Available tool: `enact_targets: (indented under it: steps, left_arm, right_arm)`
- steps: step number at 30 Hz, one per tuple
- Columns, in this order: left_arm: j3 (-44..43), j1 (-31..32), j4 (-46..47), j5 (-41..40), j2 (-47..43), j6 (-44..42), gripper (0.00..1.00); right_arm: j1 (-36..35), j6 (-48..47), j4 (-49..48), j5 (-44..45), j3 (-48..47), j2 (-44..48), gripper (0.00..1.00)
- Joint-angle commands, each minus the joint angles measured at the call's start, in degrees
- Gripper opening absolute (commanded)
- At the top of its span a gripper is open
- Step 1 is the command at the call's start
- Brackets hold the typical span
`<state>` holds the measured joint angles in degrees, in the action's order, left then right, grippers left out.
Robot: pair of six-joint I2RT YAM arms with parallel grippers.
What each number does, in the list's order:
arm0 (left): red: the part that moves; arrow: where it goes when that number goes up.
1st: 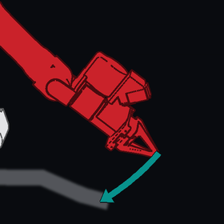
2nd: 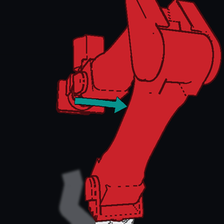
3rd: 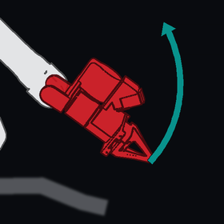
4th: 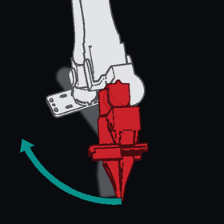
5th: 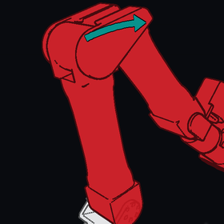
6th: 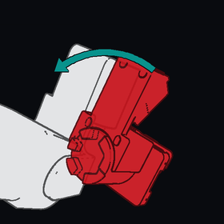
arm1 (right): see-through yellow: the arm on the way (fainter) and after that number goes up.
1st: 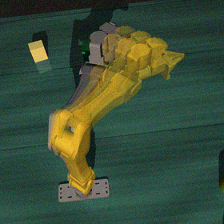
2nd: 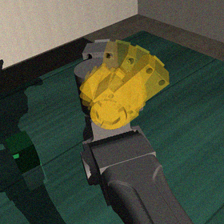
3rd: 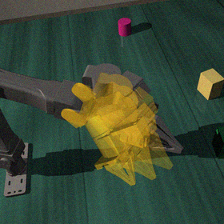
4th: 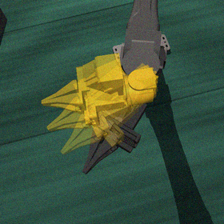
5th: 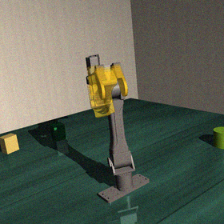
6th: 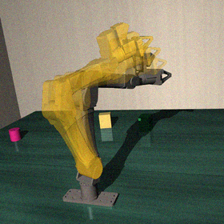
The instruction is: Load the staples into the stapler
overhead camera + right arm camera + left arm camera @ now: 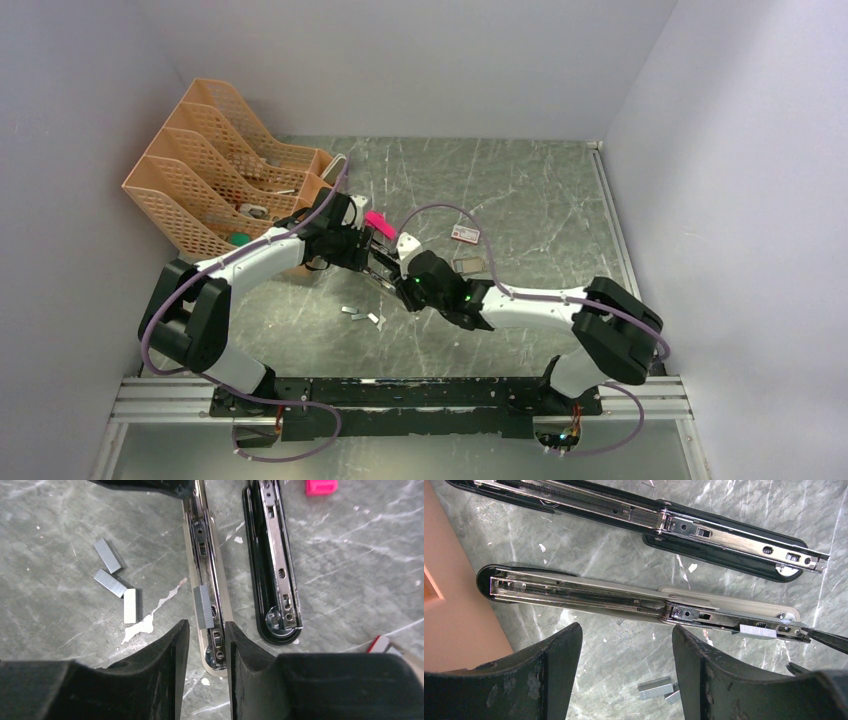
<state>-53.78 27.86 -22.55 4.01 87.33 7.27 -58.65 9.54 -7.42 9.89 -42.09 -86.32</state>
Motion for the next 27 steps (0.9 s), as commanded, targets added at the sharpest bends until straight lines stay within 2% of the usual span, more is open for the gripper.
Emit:
enact_targets:
  steps: [1, 7, 14, 20, 27]
  left_arm:
    - [0.5, 0.4, 0.8, -1.1, -0.5, -0.6, 0.71]
    - [0.6, 0.4, 0.8, -1.2, -0.6, -0.6, 0.71]
    - [0.6, 0.4, 0.8, -1.3, -0.6, -0.7, 0.71]
    - [0.5, 0.4, 0.7, -1.5, -0.6, -0.7, 0.71]
    - [0.5, 0.4, 0.7, -1.5, -0.7, -0.7, 0.72]
  right_arm:
    - [-1.1, -6.3, -6.6, 1.6, 2.3, 3.7, 0.36]
    - [-5.7, -17.9, -18.3, 9.9, 7.1, 4.3, 0.42]
    - [-6.7, -32.7, -36.1, 6.9, 16.9, 2.2, 0.42]
    - [-6.8, -44.4, -57.9, 3.2, 25.4, -3.7, 0.42]
    - [-6.8, -44.1, -55.4, 1.0, 22.8, -6.1, 0.44]
